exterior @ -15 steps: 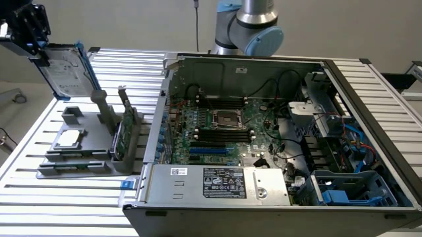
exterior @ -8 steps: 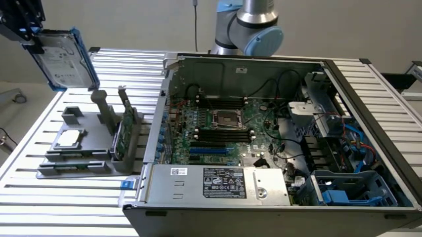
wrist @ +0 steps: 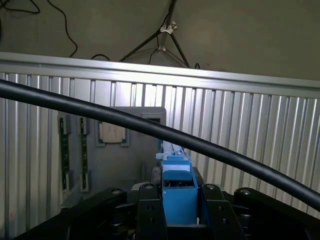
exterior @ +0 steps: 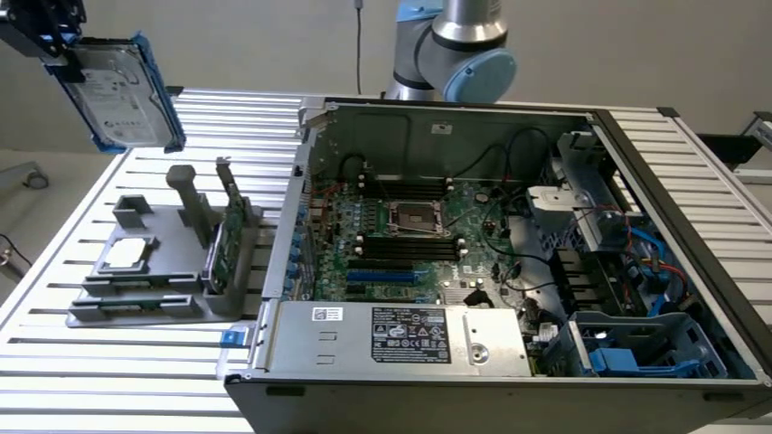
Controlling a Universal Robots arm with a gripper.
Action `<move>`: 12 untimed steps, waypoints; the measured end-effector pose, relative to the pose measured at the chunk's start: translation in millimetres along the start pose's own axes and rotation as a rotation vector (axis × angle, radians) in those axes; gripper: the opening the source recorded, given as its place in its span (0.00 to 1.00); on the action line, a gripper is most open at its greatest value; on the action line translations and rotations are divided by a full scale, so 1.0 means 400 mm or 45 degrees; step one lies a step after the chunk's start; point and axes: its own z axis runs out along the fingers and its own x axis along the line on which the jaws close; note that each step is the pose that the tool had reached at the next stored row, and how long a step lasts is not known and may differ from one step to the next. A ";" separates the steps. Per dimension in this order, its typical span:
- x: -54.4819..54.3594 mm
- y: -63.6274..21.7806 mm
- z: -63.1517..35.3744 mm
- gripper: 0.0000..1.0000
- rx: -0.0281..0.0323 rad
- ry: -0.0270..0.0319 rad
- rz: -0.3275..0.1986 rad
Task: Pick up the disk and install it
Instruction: 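Pick up the disk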
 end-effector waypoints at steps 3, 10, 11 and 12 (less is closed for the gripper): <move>-0.019 -0.001 -0.003 0.33 0.0071 0.0011 -0.001; -0.064 -0.004 -0.008 0.33 0.0225 0.0040 -0.003; -0.071 -0.005 -0.008 0.33 0.0250 0.0043 -0.004; -0.078 -0.005 -0.008 0.33 0.0272 0.0045 -0.004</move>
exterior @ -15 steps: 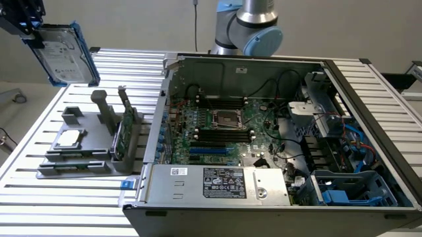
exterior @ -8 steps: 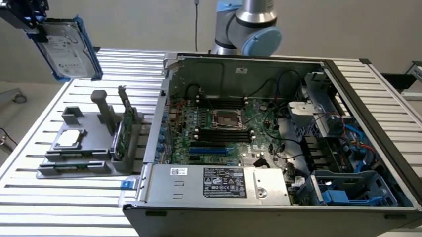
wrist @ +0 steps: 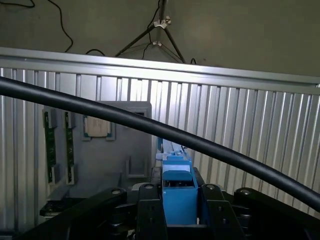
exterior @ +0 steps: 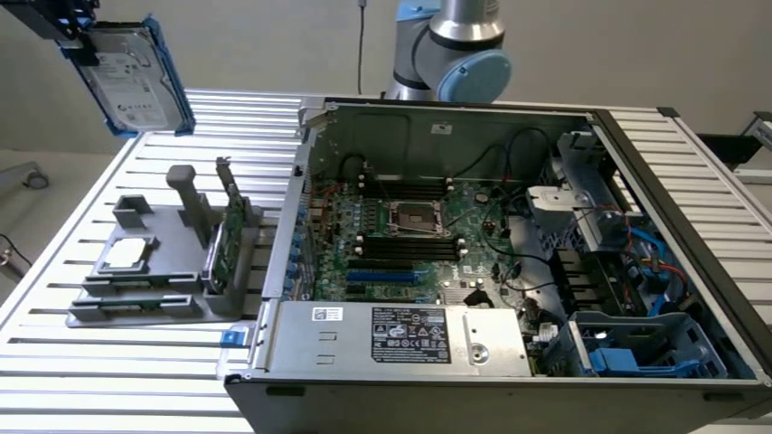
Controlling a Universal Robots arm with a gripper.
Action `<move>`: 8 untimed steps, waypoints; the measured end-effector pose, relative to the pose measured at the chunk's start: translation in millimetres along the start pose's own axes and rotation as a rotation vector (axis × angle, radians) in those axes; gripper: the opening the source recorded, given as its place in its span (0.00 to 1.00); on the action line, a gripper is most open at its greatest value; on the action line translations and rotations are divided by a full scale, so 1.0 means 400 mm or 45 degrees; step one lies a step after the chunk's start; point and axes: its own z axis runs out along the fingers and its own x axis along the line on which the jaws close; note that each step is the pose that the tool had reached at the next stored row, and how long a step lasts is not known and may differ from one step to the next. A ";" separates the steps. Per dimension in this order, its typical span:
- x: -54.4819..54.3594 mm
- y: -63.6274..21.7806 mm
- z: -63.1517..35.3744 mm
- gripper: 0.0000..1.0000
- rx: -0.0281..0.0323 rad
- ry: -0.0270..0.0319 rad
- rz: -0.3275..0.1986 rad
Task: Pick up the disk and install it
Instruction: 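Pick up the disk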
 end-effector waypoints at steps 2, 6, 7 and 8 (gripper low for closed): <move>-0.013 -0.001 0.000 0.33 0.0044 0.0004 -0.001; -0.040 -0.003 0.001 0.33 0.0111 0.0010 -0.002; -0.045 -0.005 0.001 0.33 0.0121 0.0011 -0.002; -0.049 -0.007 0.001 0.33 0.0130 0.0011 -0.002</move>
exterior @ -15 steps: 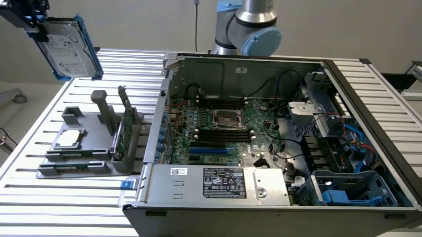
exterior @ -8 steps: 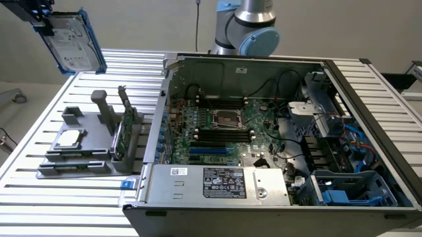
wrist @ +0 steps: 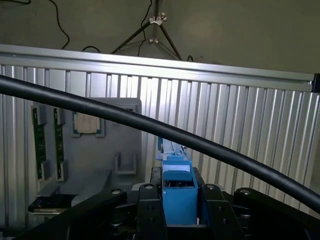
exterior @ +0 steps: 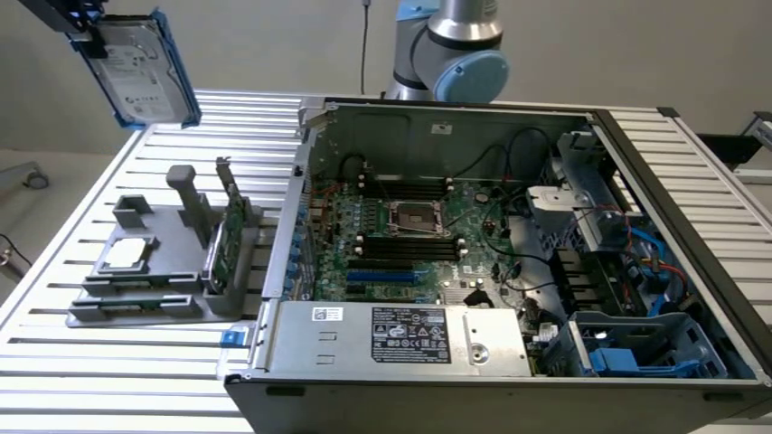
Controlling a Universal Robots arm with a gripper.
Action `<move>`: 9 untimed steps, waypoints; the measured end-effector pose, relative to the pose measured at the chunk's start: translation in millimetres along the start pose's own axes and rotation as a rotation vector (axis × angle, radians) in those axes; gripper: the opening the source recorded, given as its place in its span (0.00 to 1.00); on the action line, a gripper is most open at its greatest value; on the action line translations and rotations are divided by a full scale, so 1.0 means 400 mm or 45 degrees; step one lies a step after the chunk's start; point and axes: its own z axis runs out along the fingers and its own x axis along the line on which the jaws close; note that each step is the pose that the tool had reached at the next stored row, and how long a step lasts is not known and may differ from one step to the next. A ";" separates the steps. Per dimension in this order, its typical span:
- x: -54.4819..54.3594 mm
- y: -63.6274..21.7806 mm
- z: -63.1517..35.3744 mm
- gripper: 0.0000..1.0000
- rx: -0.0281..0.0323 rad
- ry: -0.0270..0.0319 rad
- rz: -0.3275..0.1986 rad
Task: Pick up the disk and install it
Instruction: 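Pick up the disk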
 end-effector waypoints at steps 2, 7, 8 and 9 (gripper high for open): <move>-0.007 -0.006 0.001 0.33 0.0019 -0.0001 0.000; -0.025 -0.031 0.002 0.33 0.0094 0.0000 -0.001; -0.028 -0.036 0.003 0.33 0.0105 0.0001 -0.001; -0.032 -0.042 0.003 0.33 0.0118 0.0002 -0.001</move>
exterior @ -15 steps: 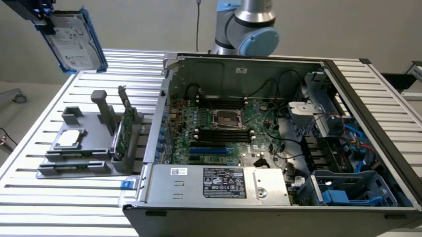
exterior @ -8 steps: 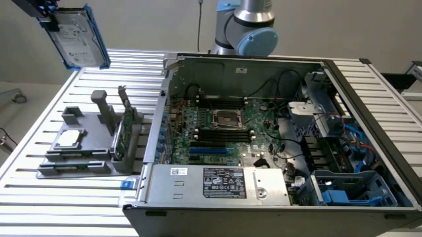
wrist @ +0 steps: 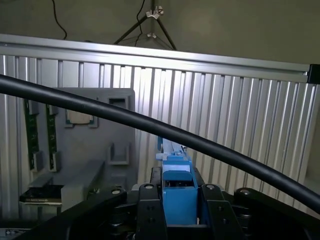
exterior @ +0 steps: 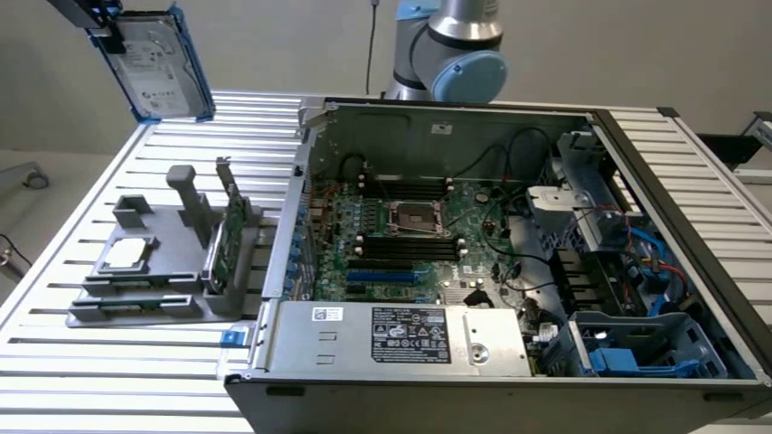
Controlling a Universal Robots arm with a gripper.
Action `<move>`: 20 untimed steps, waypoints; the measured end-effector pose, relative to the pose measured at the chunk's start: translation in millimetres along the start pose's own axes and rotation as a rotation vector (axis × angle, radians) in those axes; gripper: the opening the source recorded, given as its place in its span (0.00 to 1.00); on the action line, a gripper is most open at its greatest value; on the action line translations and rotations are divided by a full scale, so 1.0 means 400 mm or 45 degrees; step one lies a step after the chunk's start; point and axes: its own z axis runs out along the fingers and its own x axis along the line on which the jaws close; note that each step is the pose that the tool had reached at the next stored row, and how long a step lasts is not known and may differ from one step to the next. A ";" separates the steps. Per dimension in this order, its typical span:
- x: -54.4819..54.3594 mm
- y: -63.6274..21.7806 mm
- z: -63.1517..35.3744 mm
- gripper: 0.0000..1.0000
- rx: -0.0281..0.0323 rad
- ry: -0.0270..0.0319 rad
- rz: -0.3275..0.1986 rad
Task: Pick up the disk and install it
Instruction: 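Pick up the disk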
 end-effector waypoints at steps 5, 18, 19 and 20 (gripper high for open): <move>-0.019 -0.033 0.002 0.33 0.0029 0.0002 0.000; -0.032 -0.151 -0.038 0.33 0.0009 -0.0027 -0.001; -0.031 -0.162 -0.047 0.33 0.0000 -0.0033 -0.001; -0.031 -0.174 -0.057 0.33 -0.0015 -0.0040 -0.001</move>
